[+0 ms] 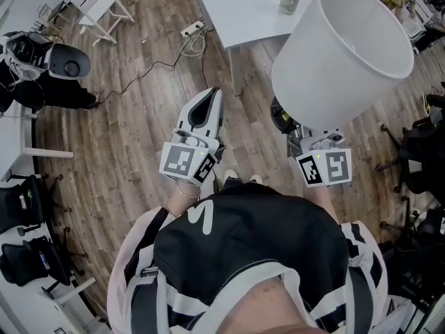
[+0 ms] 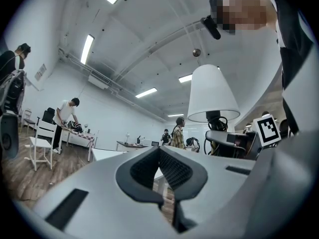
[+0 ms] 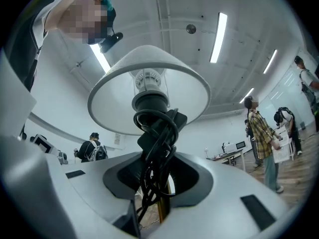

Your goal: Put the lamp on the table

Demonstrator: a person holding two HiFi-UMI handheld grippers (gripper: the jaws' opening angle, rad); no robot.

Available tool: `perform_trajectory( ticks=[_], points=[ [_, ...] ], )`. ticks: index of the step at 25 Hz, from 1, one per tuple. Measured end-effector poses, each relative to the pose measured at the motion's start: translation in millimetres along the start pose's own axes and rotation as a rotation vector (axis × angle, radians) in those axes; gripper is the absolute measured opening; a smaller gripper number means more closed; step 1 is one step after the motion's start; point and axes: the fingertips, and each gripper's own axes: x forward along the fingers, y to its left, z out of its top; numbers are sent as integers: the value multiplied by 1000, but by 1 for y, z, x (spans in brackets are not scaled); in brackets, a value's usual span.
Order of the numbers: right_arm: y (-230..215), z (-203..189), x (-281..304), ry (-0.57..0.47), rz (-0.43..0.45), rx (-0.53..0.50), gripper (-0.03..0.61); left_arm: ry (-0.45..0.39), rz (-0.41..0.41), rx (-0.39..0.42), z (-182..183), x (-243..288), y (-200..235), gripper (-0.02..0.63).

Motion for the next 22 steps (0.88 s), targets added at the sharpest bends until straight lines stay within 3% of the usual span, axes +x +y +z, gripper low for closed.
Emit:
perform_trajectory(
  ticks=[10, 22],
  points=[
    [27, -17, 18, -5, -7, 8, 138, -5, 3, 4, -2, -16, 37, 5],
    [33, -21, 18, -21, -22, 14, 138, 2, -33, 12, -7, -12, 41, 5]
  ],
)
